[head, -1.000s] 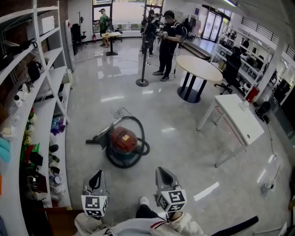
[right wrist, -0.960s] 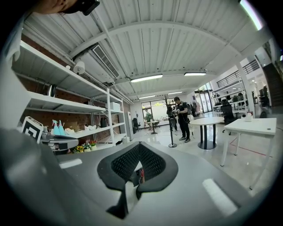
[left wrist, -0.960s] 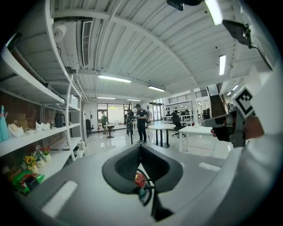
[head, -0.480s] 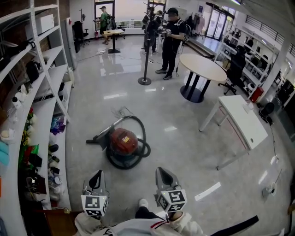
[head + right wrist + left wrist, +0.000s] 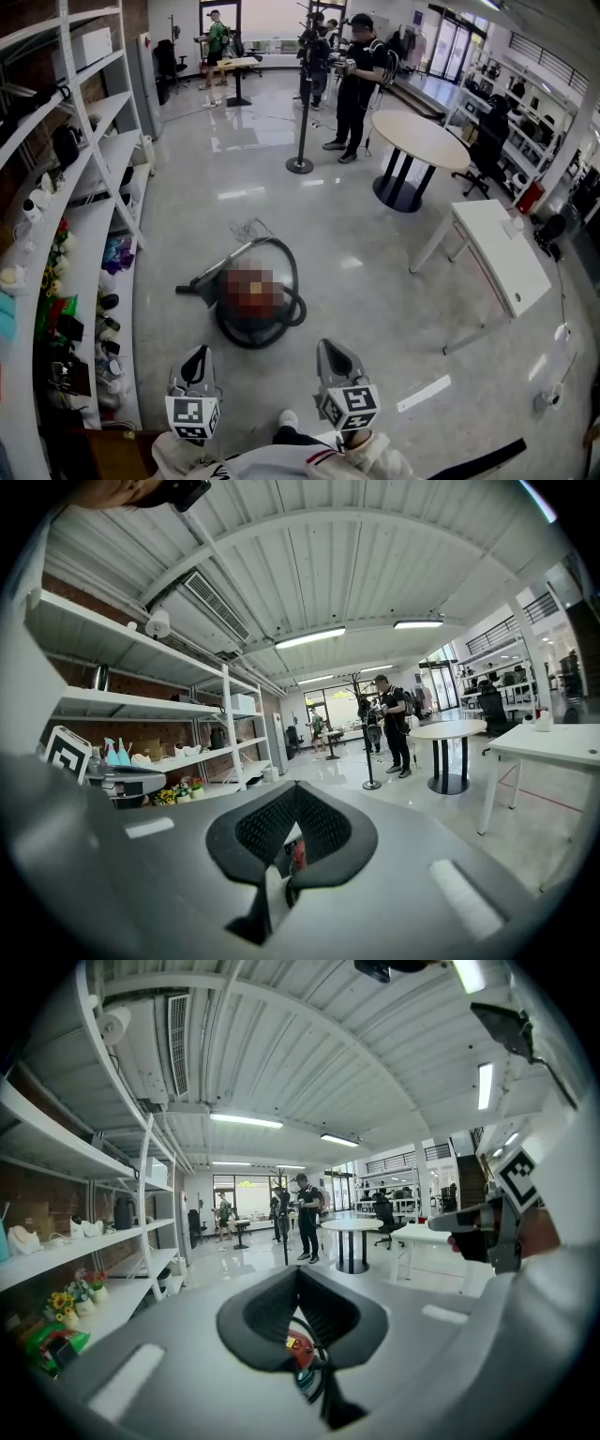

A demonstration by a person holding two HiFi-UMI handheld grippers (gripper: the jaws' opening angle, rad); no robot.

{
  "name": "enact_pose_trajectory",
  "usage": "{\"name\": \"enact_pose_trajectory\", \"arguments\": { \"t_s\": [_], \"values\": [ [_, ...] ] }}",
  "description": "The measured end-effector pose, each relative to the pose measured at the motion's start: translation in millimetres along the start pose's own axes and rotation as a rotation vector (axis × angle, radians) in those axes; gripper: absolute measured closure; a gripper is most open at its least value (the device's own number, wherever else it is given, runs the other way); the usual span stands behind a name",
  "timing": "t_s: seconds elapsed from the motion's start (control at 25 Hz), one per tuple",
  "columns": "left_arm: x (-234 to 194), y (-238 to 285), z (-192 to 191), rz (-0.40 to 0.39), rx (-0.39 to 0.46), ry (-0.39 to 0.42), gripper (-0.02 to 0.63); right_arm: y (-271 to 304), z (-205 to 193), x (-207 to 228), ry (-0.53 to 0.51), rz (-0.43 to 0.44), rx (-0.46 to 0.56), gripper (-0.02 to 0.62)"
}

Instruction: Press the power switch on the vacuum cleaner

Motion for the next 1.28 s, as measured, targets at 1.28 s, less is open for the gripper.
{"name": "enact_pose_trajectory", "arguments": {
  "t_s": [1.28],
  "values": [
    [30,80,-4,0.019,-0.004,0.023,0.606,51,1,76,0.016,0.026,0.001,0.595]
  ]
}}
Point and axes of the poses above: the fingertips, and each gripper's own axes: y forward along the fingers, x to its right, z out of its top, the point moved 1 cm from there along -y, backward along the fingers, and after that the axes turned 14 degrees about x, right-handed, at the moved point
